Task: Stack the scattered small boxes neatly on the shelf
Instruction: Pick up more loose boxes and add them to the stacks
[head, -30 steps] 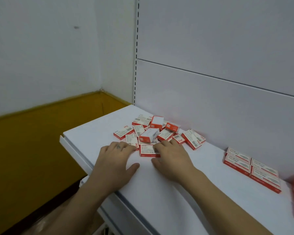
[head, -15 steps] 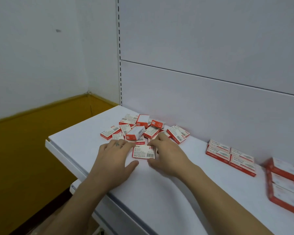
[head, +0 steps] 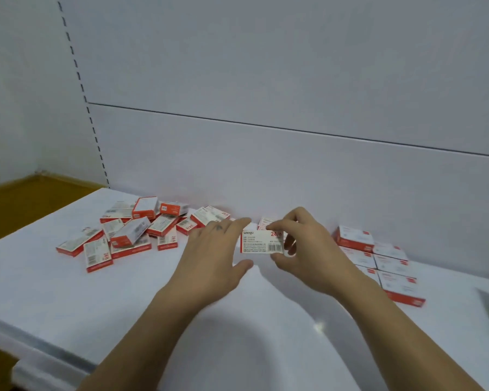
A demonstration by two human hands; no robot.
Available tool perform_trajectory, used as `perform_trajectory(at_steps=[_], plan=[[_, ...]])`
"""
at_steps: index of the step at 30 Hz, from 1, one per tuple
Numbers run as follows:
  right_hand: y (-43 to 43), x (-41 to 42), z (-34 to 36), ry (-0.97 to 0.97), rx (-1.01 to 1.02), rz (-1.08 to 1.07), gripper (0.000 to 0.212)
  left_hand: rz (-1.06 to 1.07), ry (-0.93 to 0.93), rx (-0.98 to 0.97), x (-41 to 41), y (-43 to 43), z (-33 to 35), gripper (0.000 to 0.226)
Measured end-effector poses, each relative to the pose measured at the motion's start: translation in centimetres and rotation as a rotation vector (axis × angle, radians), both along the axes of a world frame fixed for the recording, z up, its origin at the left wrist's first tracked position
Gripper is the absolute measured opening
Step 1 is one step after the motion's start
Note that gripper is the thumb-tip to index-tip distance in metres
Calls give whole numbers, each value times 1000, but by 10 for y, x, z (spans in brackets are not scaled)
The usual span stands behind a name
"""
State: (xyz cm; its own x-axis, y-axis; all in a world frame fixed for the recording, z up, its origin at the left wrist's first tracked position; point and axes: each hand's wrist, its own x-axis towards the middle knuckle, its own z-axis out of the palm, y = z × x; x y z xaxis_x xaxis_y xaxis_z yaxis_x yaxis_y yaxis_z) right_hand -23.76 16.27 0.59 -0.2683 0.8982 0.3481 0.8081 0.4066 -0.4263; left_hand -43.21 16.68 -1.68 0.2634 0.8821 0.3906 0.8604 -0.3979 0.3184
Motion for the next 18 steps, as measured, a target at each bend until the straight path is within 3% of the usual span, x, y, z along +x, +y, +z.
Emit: perform_trajectory(at_steps=[7,12,18], plan=[[-22,65,-9,121,31,-154,42,-248,-24,50,75,16,6,41],[-29,82,-25,229,77,-245,44,-346,9,70,97,30,6,37],[-31,83,-38,208,111,-294,48,-386,-165,-58,99,30,-16,42]])
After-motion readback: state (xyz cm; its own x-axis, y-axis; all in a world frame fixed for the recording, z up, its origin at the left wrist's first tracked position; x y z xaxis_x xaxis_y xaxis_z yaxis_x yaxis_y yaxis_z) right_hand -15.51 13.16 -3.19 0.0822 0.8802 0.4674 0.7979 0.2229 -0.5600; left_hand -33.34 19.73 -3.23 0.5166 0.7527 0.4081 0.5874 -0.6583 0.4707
